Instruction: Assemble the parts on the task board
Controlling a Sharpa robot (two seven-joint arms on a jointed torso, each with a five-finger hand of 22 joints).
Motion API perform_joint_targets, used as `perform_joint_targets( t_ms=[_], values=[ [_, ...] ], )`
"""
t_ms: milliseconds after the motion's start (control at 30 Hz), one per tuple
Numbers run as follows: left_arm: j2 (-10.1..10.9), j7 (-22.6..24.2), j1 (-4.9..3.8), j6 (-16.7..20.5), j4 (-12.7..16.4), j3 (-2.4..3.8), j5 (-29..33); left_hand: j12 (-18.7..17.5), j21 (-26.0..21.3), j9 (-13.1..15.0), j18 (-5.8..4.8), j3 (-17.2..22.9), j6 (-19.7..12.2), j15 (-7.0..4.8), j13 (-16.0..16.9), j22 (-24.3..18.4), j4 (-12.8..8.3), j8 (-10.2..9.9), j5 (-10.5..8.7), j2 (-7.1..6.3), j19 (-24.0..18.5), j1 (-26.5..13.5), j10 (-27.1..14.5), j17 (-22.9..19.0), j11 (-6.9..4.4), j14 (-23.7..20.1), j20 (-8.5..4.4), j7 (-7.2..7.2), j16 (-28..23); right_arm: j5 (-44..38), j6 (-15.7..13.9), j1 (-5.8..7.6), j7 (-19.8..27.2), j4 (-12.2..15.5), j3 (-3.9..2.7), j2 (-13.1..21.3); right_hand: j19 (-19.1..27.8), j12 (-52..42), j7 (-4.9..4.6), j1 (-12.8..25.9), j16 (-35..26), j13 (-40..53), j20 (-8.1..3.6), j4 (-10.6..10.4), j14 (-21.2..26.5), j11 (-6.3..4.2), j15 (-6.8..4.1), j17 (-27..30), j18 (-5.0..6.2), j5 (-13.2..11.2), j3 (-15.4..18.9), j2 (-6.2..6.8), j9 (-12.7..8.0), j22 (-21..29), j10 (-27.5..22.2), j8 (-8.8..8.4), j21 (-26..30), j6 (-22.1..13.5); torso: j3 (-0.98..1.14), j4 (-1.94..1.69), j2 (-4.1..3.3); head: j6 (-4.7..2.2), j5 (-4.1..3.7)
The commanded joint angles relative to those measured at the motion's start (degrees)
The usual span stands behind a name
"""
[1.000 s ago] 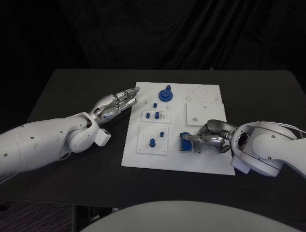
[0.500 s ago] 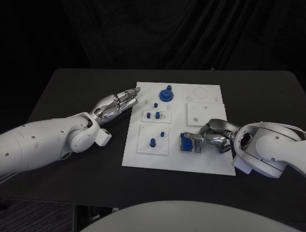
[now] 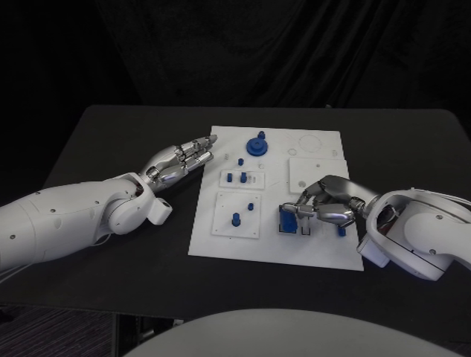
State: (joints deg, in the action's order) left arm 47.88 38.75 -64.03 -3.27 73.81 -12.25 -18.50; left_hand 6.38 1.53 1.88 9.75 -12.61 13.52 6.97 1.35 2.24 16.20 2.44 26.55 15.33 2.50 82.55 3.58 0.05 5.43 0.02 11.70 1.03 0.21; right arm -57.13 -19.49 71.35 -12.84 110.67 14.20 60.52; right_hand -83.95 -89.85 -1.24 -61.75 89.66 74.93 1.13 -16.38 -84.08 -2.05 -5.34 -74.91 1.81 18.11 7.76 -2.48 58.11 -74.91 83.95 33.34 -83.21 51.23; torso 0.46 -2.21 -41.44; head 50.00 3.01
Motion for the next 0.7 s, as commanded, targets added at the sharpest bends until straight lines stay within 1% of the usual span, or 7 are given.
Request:
perform_joint_targets(
  t_ms=[33,100,233,333,400,467,700],
  values=[
    [0.1,0.8,0.13,-0.8,0.1,0.04,0.0,-0.3,0.4,0.0,-1.02,0.2,0.4,0.54,0.0,0.1,0.2,0.2,-0.04,0.28,-0.1,-0.3,-0.3,-0.1,-0.07,0.0,0.39,0.1,-0.2,-0.7,-1.5,0.05,4.2,0.3,-0.01,0.5,-3.0,-0.1,0.22,-1.2,0.3,15.1,-0.45,0.1,-5.9,-0.66,-0.5,-15.1,-0.16,0.1,0.7,-0.13,2.4,-12.9,6.0,2.6,-0.3,-1.0,-0.01,0.06,-0.01,0.0,0.09],
    [0.1,0.8,0.14,-0.8,0.1,0.04,0.0,-0.3,0.4,0.0,-1.02,0.2,0.4,0.54,0.0,0.1,0.2,0.2,-0.04,0.28,-0.1,-0.3,-0.3,-0.1,-0.07,0.0,0.39,0.1,-0.2,-2.8,-1.0,0.05,3.9,0.3,-0.01,0.8,-3.0,-0.1,0.43,-3.0,0.3,15.1,-0.57,0.6,-5.9,-0.83,-0.65,-15.1,-0.15,0.1,1.1,0.04,4.5,-12.9,6.0,4.8,-0.3,-1.8,-0.01,0.01,0.0,0.0,0.02],
    [0.2,0.8,0.14,-0.7,0.1,0.04,0.0,-0.3,0.4,0.0,-1.02,0.2,0.4,0.54,0.0,0.1,0.2,0.2,-0.04,0.28,-0.1,-0.3,-0.3,-0.1,-0.07,0.0,0.39,0.1,-0.2,-8.8,0.7,0.05,2.1,0.3,0.0,1.3,-2.7,-0.1,0.49,-5.2,0.3,15.1,-0.68,1.4,-5.9,-0.94,-0.72,-14.9,-0.03,0.1,1.7,0.71,6.9,-12.7,6.0,7.01,0.2,-3.1,-0.04,-0.01,0.03,0.0,0.01],
    [0.2,0.8,0.14,-0.7,0.1,0.04,0.0,-0.2,0.4,0.1,-1.03,0.2,0.4,0.56,0.0,0.1,0.2,0.2,-0.02,0.31,-0.1,-0.3,-0.3,-0.1,-0.07,0.0,0.41,0.12,-0.2,-12.8,1.9,0.04,0.9,0.3,0.0,1.5,-2.4,-0.1,0.46,-6.9,0.3,15.1,-0.66,1.9,-5.9,-0.84,-0.64,-14.9,0.14,0.1,2.4,1.29,9.7,-12.5,6.0,9.62,0.9,-5.0,-0.04,-0.04,-0.01,0.0,-0.12],
    [0.1,0.8,0.14,-0.8,0.0,0.04,0.0,-0.3,0.4,0.1,-1.03,0.2,0.5,0.56,0.0,0.1,0.2,0.2,-0.02,0.32,-0.1,-0.3,-0.3,-0.1,-0.07,0.0,0.41,0.12,-0.2,-16.0,2.9,0.02,0.2,0.1,0.0,1.6,-2.3,-0.1,0.56,-8.2,0.3,15.1,-0.66,2.4,-5.9,-0.96,-0.73,-15.0,0.18,0.2,2.6,1.39,11.1,-12.5,6.0,11.29,1.1,-5.2,-0.03,-0.02,-0.01,0.0,-0.12],
    [0.1,0.8,0.15,-0.8,0.0,0.04,0.0,-0.3,0.4,0.1,-1.03,0.2,0.5,0.56,0.0,0.1,0.2,0.2,-0.02,0.32,-0.1,-0.3,-0.3,-0.1,-0.07,0.0,0.41,0.12,-0.2,-17.9,3.3,0.02,-0.1,0.0,0.0,1.6,-2.2,-0.1,0.61,-8.8,0.3,15.1,-0.68,2.7,-5.9,-1.0,-0.76,-15.1,0.23,0.2,2.7,1.55,12.3,-12.4,6.0,13.17,1.4,-4.2,-0.05,-0.01,0.03,0.0,-0.07],
    [0.1,0.8,0.16,-0.8,-0.1,0.04,0.0,-0.3,0.4,0.1,-1.04,0.2,0.4,0.58,0.0,0.1,0.2,0.2,-0.03,0.33,-0.1,-0.3,-0.3,-0.1,-0.08,0.0,0.42,0.14,-0.2,-21.0,4.1,-0.09,-0.7,-0.8,0.01,1.5,-2.1,-0.1,0.6,-9.2,0.3,15.1,-0.69,2.7,-5.9,-1.0,-0.77,-15.1,0.24,0.1,3.1,2.09,12.5,-12.4,6.0,12.89,1.4,-5.3,-0.05,-0.02,0.0,0.0,-0.09]
  ],
)
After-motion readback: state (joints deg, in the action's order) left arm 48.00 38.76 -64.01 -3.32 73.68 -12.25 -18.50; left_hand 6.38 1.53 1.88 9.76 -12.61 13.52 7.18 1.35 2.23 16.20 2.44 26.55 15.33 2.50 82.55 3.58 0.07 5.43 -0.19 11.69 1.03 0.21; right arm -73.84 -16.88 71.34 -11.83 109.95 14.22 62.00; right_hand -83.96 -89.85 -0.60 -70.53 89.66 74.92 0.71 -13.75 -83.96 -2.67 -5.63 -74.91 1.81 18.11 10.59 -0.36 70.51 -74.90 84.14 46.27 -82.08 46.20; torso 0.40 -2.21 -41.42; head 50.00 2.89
